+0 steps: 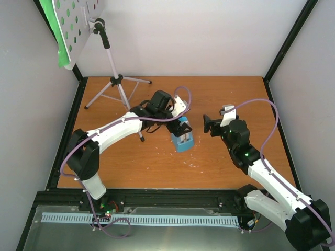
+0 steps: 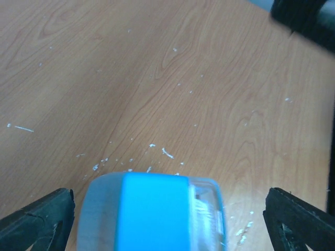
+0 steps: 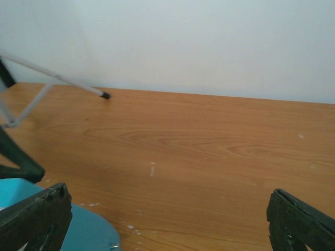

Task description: Pack up the instrument practice props

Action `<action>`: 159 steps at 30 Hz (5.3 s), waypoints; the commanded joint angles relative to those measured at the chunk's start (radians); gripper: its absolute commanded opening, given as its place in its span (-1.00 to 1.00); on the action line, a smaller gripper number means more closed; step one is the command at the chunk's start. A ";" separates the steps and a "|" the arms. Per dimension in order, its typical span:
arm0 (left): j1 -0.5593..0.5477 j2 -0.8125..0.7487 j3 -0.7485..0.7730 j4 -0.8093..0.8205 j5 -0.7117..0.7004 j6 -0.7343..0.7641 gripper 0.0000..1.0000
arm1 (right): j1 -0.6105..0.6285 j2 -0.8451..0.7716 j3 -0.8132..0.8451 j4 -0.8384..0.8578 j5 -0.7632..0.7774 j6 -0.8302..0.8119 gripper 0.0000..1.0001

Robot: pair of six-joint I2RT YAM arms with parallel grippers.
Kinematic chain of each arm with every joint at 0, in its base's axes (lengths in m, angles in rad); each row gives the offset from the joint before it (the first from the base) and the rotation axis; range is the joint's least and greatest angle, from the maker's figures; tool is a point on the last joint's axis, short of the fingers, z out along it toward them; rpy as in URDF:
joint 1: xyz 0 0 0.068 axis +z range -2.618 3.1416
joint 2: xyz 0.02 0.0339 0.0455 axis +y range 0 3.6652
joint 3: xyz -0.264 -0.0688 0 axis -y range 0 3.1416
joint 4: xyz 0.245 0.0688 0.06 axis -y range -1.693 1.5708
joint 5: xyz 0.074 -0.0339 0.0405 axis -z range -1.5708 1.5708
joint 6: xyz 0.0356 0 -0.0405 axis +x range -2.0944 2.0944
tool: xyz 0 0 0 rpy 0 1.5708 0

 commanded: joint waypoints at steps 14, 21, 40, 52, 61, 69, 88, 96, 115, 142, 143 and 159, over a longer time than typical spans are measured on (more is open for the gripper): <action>0.542 -0.414 -0.394 0.347 0.447 -0.314 0.99 | 0.091 0.354 0.319 -0.133 -0.469 -0.055 1.00; 0.716 -0.494 -0.464 0.312 0.370 -0.298 0.99 | 0.166 0.457 0.336 -0.192 -0.244 -0.120 1.00; 0.719 -0.583 -0.458 0.247 0.010 -0.266 0.98 | 0.103 0.571 0.278 0.017 0.087 0.035 0.27; 0.778 -0.646 -0.626 0.575 0.180 -0.509 0.99 | -0.068 0.708 0.430 0.089 -0.084 0.025 0.63; 0.849 -0.480 -0.705 0.903 0.447 -0.760 0.99 | -0.085 0.447 0.406 -0.052 -0.202 0.052 1.00; 0.849 -0.268 -0.599 0.812 0.356 -0.740 0.99 | -0.085 0.204 0.420 -0.269 -0.299 0.139 1.00; 0.811 0.027 -0.486 1.198 0.541 -0.824 -0.13 | -0.085 0.344 0.630 -0.237 -0.646 0.189 1.00; 0.807 0.021 -0.446 1.037 0.544 -0.683 -0.85 | -0.085 0.327 0.533 -0.143 -0.680 0.218 1.00; 0.503 -0.571 -0.855 0.845 -0.079 -0.829 -0.99 | -0.084 0.208 0.360 -0.099 -0.653 0.163 1.00; 0.122 -0.719 -0.803 0.658 -0.428 -0.746 0.90 | -0.084 0.129 0.249 -0.025 -0.670 0.128 1.00; 0.146 -0.782 -0.802 0.588 -0.424 -0.708 0.94 | -0.084 0.129 0.246 -0.017 -0.677 0.122 1.00; 0.739 -0.520 -0.665 0.844 0.487 -0.533 0.99 | -0.084 0.100 0.227 -0.028 -0.786 0.097 1.00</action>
